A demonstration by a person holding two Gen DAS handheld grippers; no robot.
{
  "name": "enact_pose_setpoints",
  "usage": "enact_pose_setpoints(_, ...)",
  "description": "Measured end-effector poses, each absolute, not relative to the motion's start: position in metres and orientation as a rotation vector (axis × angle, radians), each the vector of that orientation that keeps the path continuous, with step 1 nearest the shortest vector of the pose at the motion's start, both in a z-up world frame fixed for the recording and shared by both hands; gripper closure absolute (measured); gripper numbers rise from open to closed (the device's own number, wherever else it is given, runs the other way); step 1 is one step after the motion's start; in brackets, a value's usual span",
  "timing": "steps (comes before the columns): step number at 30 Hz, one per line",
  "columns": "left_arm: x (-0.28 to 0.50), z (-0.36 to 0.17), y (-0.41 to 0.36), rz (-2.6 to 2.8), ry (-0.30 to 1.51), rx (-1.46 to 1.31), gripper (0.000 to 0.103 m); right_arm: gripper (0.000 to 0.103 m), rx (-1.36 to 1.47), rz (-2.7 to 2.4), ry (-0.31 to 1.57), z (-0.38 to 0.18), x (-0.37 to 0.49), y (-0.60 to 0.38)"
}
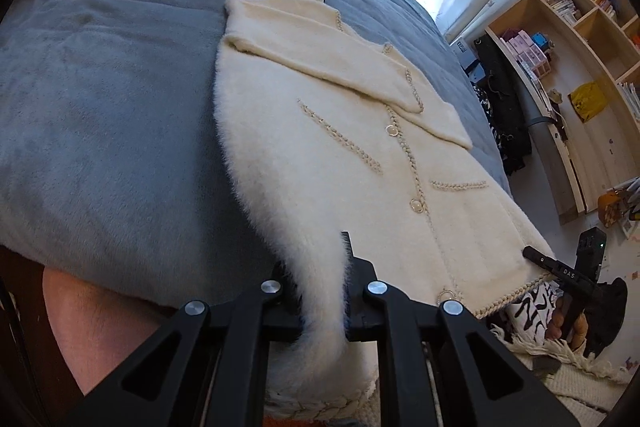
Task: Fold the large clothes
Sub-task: 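Grasp the hem with the left gripper while the right gripper grasps the hem beside it, then lift the hem with both grippers and fold it up toward the collar, then open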
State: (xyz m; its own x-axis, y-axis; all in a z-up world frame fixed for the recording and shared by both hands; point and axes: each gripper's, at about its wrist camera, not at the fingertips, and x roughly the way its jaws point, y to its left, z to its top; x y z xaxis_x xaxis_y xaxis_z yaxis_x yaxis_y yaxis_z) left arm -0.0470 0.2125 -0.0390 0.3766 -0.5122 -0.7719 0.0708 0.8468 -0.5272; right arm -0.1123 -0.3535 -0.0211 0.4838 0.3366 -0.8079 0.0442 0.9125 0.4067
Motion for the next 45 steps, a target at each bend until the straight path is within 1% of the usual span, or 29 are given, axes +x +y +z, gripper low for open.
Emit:
enact_pose_setpoints(5, -0.031, -0.042, 0.215, -0.404, 1.145, -0.508, 0.094, 0.093, 0.437, 0.193, 1.051, -0.018, -0.099, -0.355)
enact_pose_setpoints(9, -0.005, -0.038, 0.214, -0.415, 1.136, -0.526, 0.094, 0.093, 0.491, 0.195, 1.05, -0.011, -0.064, -0.361)
enact_pose_setpoints(13, 0.047, -0.018, 0.213, -0.426, 1.086, -0.54, 0.094, 0.093, 0.486, 0.173, 1.044, 0.005, -0.007, -0.363)
enact_pose_setpoints(18, 0.147, -0.001, 0.213, -0.38, 1.069, -0.525, 0.093, 0.093, 0.471, 0.116, 1.036, 0.022, 0.093, -0.377)
enact_pose_setpoints(20, 0.187, 0.0, 0.214, -0.349, 1.071, -0.539, 0.088, 0.091, 0.518, 0.101, 1.033, 0.024, 0.135, -0.387)
enact_pose_setpoints(21, 0.212, -0.003, 0.216, -0.328, 1.085, -0.56, 0.087, 0.089, 0.541, 0.094, 1.035, 0.022, 0.153, -0.393)
enact_pose_setpoints(23, 0.255, -0.017, 0.221, -0.284, 1.136, -0.62, 0.08, 0.083, 0.599, 0.062, 1.027, 0.017, 0.188, -0.403)
enact_pose_setpoints(24, 0.269, -0.024, 0.223, -0.266, 1.153, -0.642, 0.078, 0.079, 0.612, 0.052, 1.021, 0.014, 0.2, -0.404)
enact_pose_setpoints(25, 0.283, -0.031, 0.223, -0.253, 1.17, -0.652, 0.073, 0.071, 0.622, 0.051, 1.015, 0.01, 0.21, -0.405)
enact_pose_setpoints(26, 0.3, -0.042, 0.219, -0.25, 1.203, -0.647, 0.064, 0.068, 0.628, 0.058, 1.016, 0.005, 0.218, -0.405)
enact_pose_setpoints(27, 0.306, -0.051, 0.217, -0.245, 1.227, -0.639, 0.057, 0.057, 0.634, 0.07, 1.019, -0.001, 0.226, -0.404)
enact_pose_setpoints(28, 0.315, -0.06, 0.215, -0.233, 1.239, -0.626, 0.045, 0.05, 0.647, 0.082, 1.026, -0.01, 0.234, -0.404)
enact_pose_setpoints(29, 0.321, -0.067, 0.216, -0.204, 1.23, -0.618, 0.038, 0.048, 0.654, 0.078, 1.02, -0.014, 0.236, -0.404)
enact_pose_setpoints(30, 0.326, -0.071, 0.216, -0.19, 1.223, -0.615, 0.035, 0.046, 0.665, 0.065, 1.01, -0.02, 0.239, -0.405)
enact_pose_setpoints(31, 0.332, -0.077, 0.219, -0.188, 1.219, -0.63, 0.027, 0.046, 0.676, 0.064, 1.005, -0.025, 0.241, -0.407)
enact_pose_setpoints(32, 0.335, -0.082, 0.222, -0.187, 1.218, -0.648, 0.025, 0.046, 0.682, 0.067, 1.003, -0.031, 0.243, -0.408)
enact_pose_setpoints(34, 0.344, -0.093, 0.227, -0.145, 1.227, -0.638, 0.025, 0.046, 0.651, 0.052, 1.007, -0.042, 0.247, -0.406)
enact_pose_setpoints(38, 0.35, -0.103, 0.218, -0.122, 1.219, -0.494, 0.025, 0.046, 0.506, 0.015, 1.044, -0.062, 0.258, -0.398)
enact_pose_setpoints(45, 0.359, -0.122, 0.195, -0.126, 1.154, -0.226, 0.025, 0.046, 0.298, -0.052, 1.045, -0.093, 0.285, -0.397)
